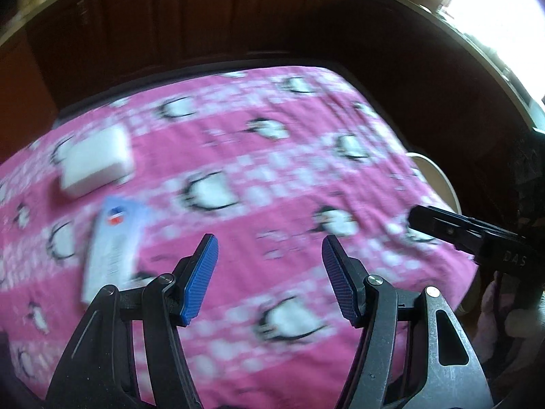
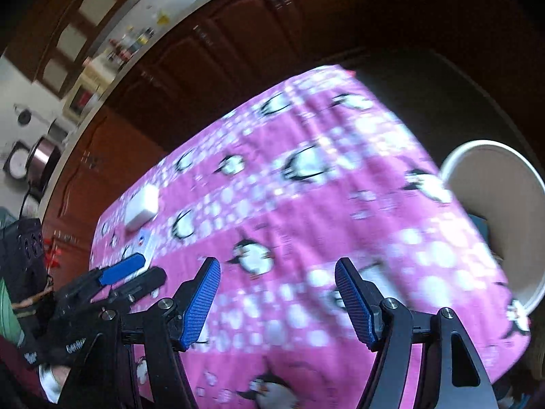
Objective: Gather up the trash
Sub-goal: 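Move both open tools back over the sponge and tablet box on the blanket, then close the left tool on the white Levamlodipine tablet box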
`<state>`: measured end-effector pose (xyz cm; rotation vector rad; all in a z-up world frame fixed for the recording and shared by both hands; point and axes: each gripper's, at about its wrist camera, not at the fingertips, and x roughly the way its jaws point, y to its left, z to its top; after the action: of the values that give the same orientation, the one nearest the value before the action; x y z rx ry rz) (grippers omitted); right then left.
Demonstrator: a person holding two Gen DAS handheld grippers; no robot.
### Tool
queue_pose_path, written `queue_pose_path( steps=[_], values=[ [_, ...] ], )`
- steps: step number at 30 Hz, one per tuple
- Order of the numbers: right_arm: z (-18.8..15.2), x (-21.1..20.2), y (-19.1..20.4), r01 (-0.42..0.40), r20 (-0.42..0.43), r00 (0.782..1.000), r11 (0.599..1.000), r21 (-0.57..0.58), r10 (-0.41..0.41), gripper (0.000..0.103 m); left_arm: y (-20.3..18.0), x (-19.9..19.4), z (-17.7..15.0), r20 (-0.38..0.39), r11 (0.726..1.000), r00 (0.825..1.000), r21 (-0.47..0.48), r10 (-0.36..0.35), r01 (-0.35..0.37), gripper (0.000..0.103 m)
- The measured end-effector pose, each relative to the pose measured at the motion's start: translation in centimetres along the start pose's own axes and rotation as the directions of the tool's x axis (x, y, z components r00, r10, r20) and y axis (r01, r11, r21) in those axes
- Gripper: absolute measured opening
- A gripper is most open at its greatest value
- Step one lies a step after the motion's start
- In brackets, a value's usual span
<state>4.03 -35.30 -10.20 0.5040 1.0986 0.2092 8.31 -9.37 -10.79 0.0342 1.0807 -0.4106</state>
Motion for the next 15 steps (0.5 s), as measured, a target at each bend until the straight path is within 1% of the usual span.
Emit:
queue_pose_path(
  steps=[5,8,10,15],
  values=[
    [-0.2,2.3,2.9,-0.019,-0.048,0.999,0.998,-0.057,0.016,0.069,5.7,-0.5,-0.8,-0.014,0.994,0.997,-0.07,0.082,-0.082,0.066],
    [-0.2,3.4,4.4,-0.025,-0.07,0.997,0.996,-0.082,0.019,0.069,8.4,0.4,-1.1,-0.036,0.986,0.99,-0.094,0.137,-0.14,0.067],
    [-0.1,3.8,5.1,-0.026,-0.079,0.997,0.995,-0.096,0.018,0.069,10.0,1.2,-1.2,-0.051,0.977,0.982,-0.102,0.18,-0.185,0.067],
    [0.1,5.4,7.0,-0.028,-0.108,0.994,0.991,-0.128,0.014,0.07,11.3,3.4,-1.4,-0.103,0.976,0.977,-0.095,0.188,-0.198,0.067]
  ],
)
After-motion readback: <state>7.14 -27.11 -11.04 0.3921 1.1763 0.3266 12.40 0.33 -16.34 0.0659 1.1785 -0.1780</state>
